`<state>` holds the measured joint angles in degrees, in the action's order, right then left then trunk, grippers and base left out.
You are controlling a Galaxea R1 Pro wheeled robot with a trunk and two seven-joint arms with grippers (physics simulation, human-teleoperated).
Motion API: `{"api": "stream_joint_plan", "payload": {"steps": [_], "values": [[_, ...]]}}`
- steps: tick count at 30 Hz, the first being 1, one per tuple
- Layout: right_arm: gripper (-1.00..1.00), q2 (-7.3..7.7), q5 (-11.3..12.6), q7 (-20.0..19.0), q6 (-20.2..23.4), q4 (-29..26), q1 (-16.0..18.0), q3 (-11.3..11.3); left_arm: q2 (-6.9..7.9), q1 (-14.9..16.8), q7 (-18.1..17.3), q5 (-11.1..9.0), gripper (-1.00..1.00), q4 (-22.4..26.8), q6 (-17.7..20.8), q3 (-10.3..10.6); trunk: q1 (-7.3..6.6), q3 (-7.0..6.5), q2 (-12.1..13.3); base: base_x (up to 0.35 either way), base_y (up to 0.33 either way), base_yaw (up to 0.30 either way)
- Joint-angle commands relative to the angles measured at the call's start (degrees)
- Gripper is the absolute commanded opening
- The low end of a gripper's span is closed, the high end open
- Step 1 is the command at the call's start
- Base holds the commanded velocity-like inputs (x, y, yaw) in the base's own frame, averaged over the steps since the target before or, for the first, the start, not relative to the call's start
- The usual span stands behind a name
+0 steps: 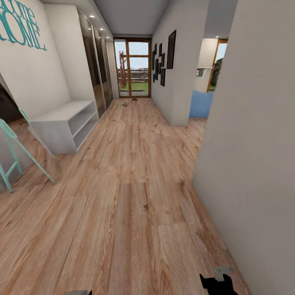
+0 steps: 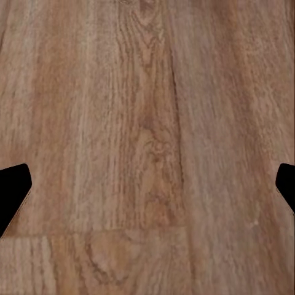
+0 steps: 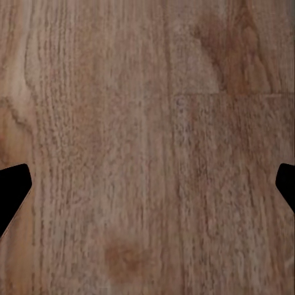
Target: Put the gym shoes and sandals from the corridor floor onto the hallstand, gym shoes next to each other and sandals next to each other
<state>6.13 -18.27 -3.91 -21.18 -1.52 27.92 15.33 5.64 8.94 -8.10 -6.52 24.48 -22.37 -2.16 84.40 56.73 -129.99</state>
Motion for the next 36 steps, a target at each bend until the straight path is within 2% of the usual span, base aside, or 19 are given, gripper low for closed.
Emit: {"api": "stream_joint_plan", "payload": {"steps": [1,9,20,30,36], "values": [[1.0,0.02,-0.2,-0.3,-0.2,0.0,0.0,0.5,-0.02,0.0,-0.6,-0.6,1.0,0.0,0.0,-0.2,0.02,0.05,0.0,0.338,0.0,0.0],[1.0,0.02,-0.2,-0.1,-0.2,0.0,0.0,0.5,-0.02,0.0,-0.5,-0.6,1.0,0.0,0.0,-0.2,0.02,0.05,0.0,0.338,0.017,0.0],[1.0,-0.02,-0.1,0.0,-0.2,0.0,0.0,0.5,-0.02,0.0,-0.5,-0.6,1.0,0.0,0.0,-0.2,0.02,0.05,0.0,0.324,0.126,0.008],[1.0,-0.07,-0.1,0.0,-0.2,0.0,0.0,0.5,-0.02,0.0,-0.5,-0.6,1.0,0.0,0.0,-0.2,0.02,0.05,0.0,0.316,0.149,0.23],[1.0,-0.07,-0.1,0.0,-0.2,0.0,0.0,0.5,-0.02,0.0,-0.5,-0.6,1.0,0.0,0.0,-0.2,0.02,0.05,0.0,0.316,0.146,0.093]]}}
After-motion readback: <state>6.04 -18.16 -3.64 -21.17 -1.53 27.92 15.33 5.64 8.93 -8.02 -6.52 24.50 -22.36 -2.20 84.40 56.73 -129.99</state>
